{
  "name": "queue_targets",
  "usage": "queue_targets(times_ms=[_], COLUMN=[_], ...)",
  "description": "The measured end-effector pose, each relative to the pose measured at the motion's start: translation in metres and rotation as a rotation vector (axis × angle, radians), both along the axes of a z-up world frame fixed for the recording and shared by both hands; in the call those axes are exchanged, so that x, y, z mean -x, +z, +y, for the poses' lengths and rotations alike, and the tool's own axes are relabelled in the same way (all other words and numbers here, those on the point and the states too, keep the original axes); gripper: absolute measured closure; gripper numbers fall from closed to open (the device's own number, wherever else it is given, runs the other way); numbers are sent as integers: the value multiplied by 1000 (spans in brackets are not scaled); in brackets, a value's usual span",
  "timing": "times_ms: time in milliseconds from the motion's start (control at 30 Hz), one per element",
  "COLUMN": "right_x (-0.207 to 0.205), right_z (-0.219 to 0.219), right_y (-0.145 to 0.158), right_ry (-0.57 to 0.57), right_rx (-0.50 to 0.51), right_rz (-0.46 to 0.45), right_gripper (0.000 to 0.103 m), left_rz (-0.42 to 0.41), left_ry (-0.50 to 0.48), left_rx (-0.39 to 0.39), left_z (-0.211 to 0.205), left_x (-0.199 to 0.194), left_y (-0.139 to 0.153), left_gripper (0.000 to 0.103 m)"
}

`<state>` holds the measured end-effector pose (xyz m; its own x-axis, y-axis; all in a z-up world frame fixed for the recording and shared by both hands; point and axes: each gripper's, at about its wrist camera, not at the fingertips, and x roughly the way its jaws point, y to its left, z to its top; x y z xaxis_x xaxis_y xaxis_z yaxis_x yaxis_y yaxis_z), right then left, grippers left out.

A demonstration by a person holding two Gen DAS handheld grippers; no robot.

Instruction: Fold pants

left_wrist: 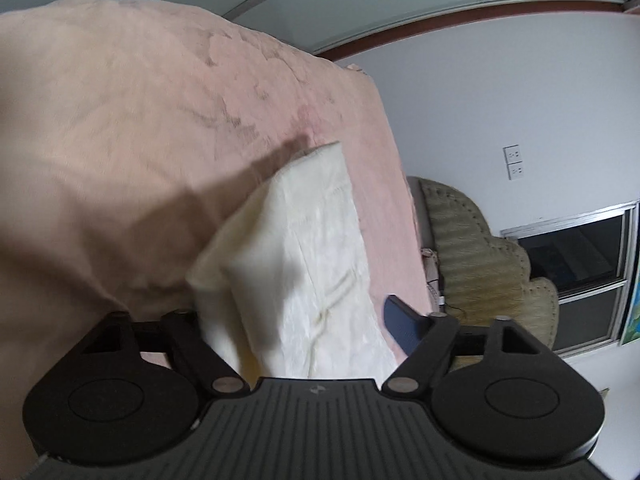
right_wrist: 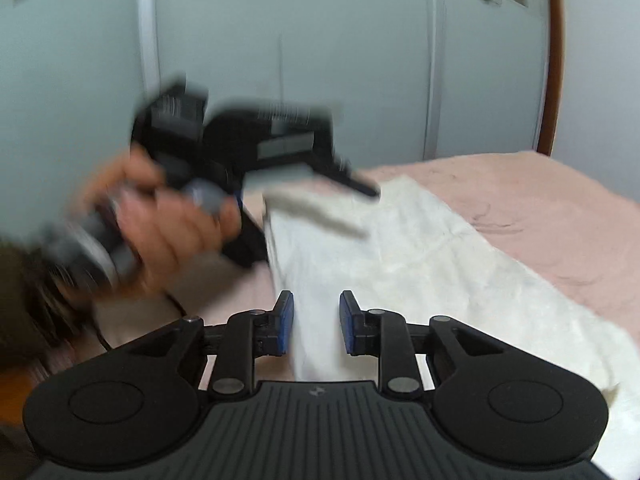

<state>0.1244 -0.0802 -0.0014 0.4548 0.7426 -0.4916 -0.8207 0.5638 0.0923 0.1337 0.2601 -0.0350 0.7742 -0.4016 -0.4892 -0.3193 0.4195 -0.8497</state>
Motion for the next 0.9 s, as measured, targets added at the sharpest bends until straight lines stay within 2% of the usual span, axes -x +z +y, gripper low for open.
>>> queue_targets(times_ms=[33,100,167,233,267,367,433,600,733,833,900], right_x=[-7,-23,-40,-56,-58,-66,-71,-76,-64,-54,-48], right_z=[-6,-7,7,20,23,20,9,-7,-30,-55,-76], right_y=[2,3,-7,-25,-30,-22,-13,8,20,29,33], right_ry=[-32,-94,-137,-132,-119,-100,-106,-149,-129,-137,-146], right_rx=[-37,-32,54,156,171,144,76,34,-18,-21,-24], right_rz=[21,15,34,97,97,109,97,17,-36,-103,-132], right_gripper=[79,79,79,79,79,78,78,74,73,73,72], left_rz=[9,32,41,49,50,14,-37,-232,-357,-412,-444], left_ry=[-7,-17,-19,-22,-25,-45,-67,-151,-231,-273,-308], left_rx=[-27,-68,-83,-88,-94,-182,-305,-641,-774,-861,-886], left_z=[-1,-2,-2,7,9,3,-13,-80,-136,-180,-206], left_x=[-2,-5,-7,-8,-6,-1,1,23,35,40,42], left_y=[1,0,-1,-4,-5,6,27,95,130,141,144], left_gripper=[46,60,71,86,88,90,91,91,90,90,90])
